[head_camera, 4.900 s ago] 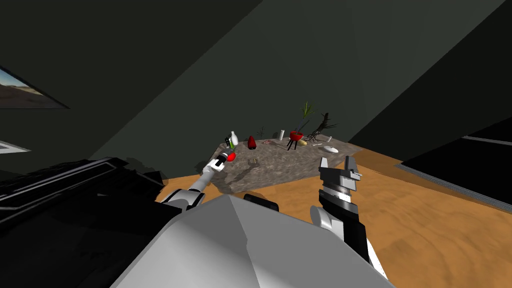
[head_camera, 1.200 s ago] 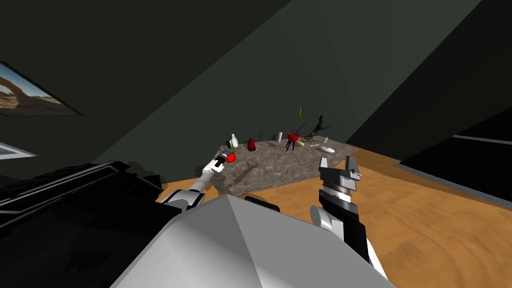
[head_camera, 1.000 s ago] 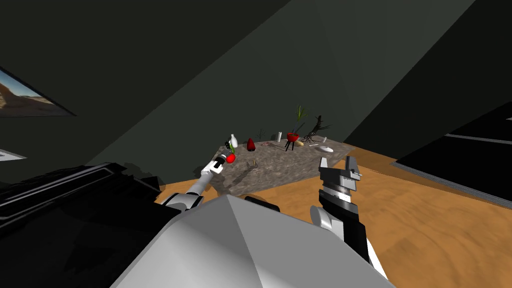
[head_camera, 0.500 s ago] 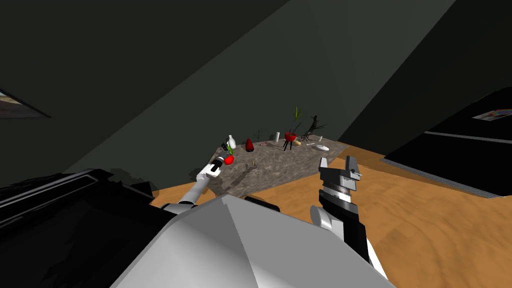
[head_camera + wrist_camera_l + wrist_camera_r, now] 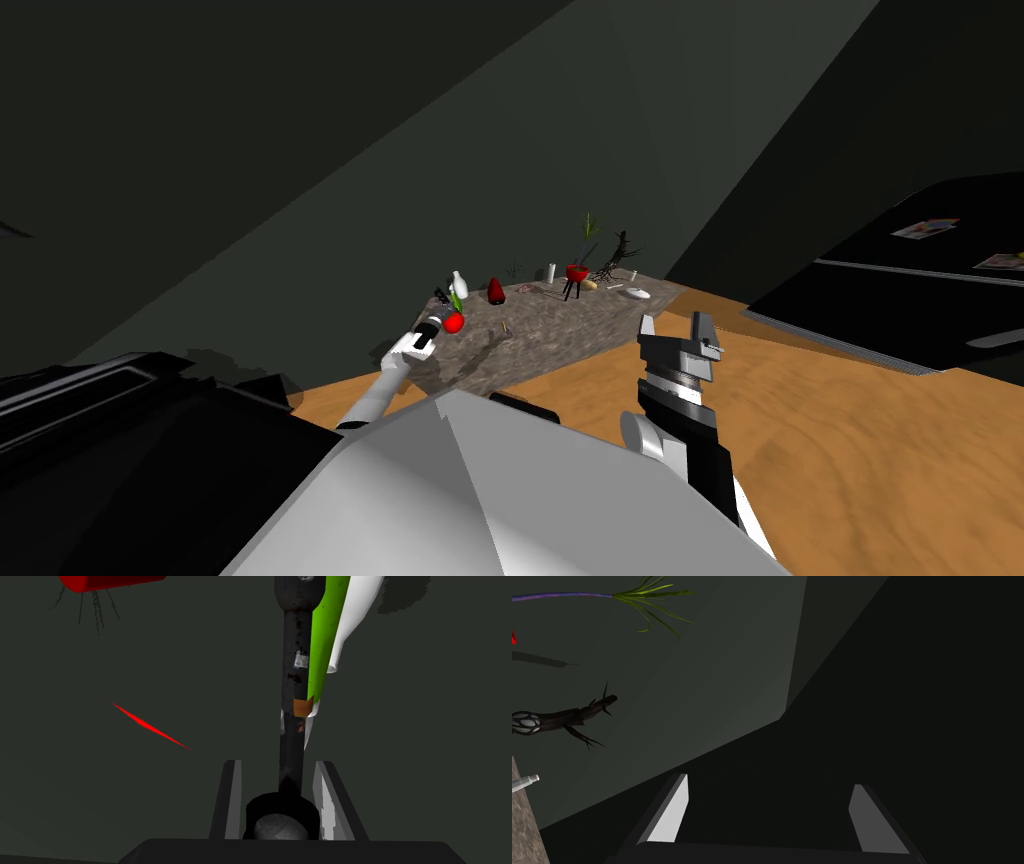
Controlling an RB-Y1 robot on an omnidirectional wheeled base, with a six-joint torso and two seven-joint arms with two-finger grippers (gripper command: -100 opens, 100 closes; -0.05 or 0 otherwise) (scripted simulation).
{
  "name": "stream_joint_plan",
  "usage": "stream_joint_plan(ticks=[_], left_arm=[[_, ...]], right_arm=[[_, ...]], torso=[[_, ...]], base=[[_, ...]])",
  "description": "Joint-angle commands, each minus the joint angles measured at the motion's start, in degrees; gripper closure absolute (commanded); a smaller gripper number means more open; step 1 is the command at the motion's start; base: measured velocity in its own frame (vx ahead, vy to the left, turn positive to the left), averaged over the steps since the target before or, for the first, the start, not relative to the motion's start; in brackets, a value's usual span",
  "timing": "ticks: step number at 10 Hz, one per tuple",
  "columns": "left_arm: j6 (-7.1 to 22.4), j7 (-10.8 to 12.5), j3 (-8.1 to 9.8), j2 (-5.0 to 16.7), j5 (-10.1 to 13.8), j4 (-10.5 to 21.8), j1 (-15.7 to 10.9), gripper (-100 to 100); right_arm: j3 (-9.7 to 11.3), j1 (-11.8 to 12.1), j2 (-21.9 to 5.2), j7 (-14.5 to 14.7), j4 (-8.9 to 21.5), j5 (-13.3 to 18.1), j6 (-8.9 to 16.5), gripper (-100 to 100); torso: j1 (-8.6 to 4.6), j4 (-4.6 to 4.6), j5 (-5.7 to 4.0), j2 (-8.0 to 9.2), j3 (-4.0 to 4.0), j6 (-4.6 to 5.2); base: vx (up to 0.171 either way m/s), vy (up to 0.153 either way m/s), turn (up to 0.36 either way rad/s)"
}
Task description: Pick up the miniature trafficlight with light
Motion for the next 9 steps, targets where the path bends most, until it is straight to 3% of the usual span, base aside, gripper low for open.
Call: stream_joint_plan(ticks=[1,3,4,5,7,8,9], left_arm=[[0.9,0.3,0.91,-0.7,-0.6,-2.9,2.9,100],[0.9,0.3,0.91,-0.7,-0.6,-5.0,3.3,100],[2.6,1.2,2.71,-1.6,-1.7,-7.1,6.1,100],[2.6,1.2,2.71,-1.6,-1.7,-7.7,7.3,100],[2.6,1.2,2.71,-1.6,-1.7,-10.4,7.7,100],[2.6,1.0,2.72,-1.9,-1.8,-9.7,7.7,100],[2.6,1.0,2.72,-1.9,-1.8,-9.9,7.7,0]], right_arm=[[0.0,0.0,0.0,0.0,0.0,0.0,0.0,0],[0.0,0.0,0.0,0.0,0.0,0.0,0.0,0],[0.0,0.0,0.0,0.0,0.0,0.0,0.0,0],[0.0,0.0,0.0,0.0,0.0,0.0,0.0,0],[0.0,0.0,0.0,0.0,0.0,0.0,0.0,0],[0.0,0.0,0.0,0.0,0.0,0.0,0.0,0],[0.0,0.0,0.0,0.0,0.0,0.0,0.0,0]], torso=[[0.0,0.0,0.0,0.0,0.0,0.0],[-0.04,0.01,-0.03,0.02,0.01,-0.07],[-0.13,0.03,-0.06,0.04,0.03,-0.03],[-0.04,0.01,-0.03,0.0,0.0,0.02],[-0.05,0.02,-0.07,0.01,0.01,-0.05],[-0.14,0.03,-0.09,0.01,0.02,0.0],[-0.15,0.02,-0.08,0.0,0.0,0.0]], base=[[0.019,0.032,-0.1],[0.004,0.01,0.02],[0.013,0.018,-0.196],[0.012,0.031,-0.099],[0.004,0.013,0.023],[0.0,0.0,0.0],[0.0,0.0,0.0]])
